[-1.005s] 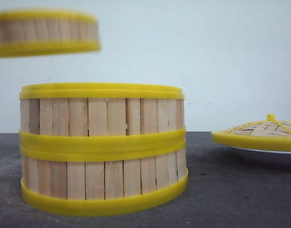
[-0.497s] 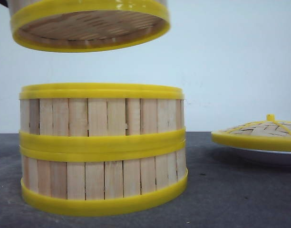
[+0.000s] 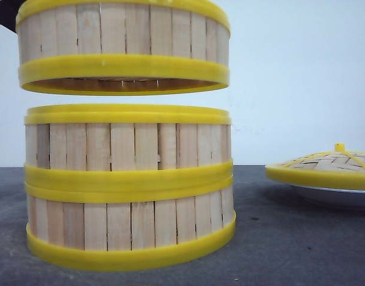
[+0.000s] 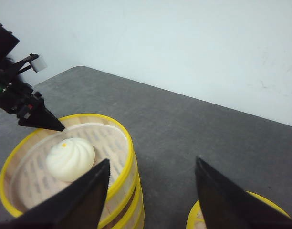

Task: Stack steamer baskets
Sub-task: 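Lower the held basket onto the top of the stack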

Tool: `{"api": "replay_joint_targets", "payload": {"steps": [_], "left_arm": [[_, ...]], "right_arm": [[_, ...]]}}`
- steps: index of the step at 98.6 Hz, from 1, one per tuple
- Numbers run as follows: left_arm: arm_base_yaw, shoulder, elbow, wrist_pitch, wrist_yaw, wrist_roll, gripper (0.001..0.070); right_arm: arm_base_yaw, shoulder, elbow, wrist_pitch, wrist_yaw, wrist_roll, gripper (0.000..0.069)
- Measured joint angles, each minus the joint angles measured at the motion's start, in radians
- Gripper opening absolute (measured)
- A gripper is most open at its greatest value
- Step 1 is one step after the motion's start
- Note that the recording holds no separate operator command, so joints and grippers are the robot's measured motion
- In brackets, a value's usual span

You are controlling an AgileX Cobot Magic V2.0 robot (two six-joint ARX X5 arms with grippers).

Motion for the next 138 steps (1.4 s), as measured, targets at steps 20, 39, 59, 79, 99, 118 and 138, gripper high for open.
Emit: {"api": "replay_joint_targets", "payload": {"steps": [20, 39, 59, 79, 99, 118, 138], "left_arm": [[0.0, 0.0, -0.001, -0.002, 0.001, 0.0, 0.0031], [0.0, 0.0, -0.023, -0.017, 0.001, 0.0, 0.0031], [0.0, 0.0, -0.077, 0.032, 0.0, 0.0, 0.0031], [0.0, 0.004, -0.084, 0.078, 0.001, -0.005, 0.0031], [0.0, 0.012, -0.084, 0.09, 0.002, -0.011, 0.0031], [0.0, 0.023, -0.084, 0.084, 0.003, -0.016, 0.0031], [0.0, 0.027, -0.084, 0.064, 0.002, -0.015, 0.0031]], "right_arm": [[0.0, 0.0, 0.0, -0.004, 0.0, 0.0, 0.0343], [0.0, 0.0, 0.0, -0.004, 0.026, 0.0, 0.0343], [0.0, 0.0, 0.0, -0.004, 0.026, 0.0, 0.0343], [0.0, 0.0, 0.0, -0.004, 0.026, 0.0, 0.0343], [0.0, 0.0, 0.0, -0.004, 0.026, 0.0, 0.0343], [0.0, 0.0, 0.0, -0.004, 0.026, 0.0, 0.0343], [0.0, 0.0, 0.0, -0.004, 0.042, -0.001, 0.0343]]}}
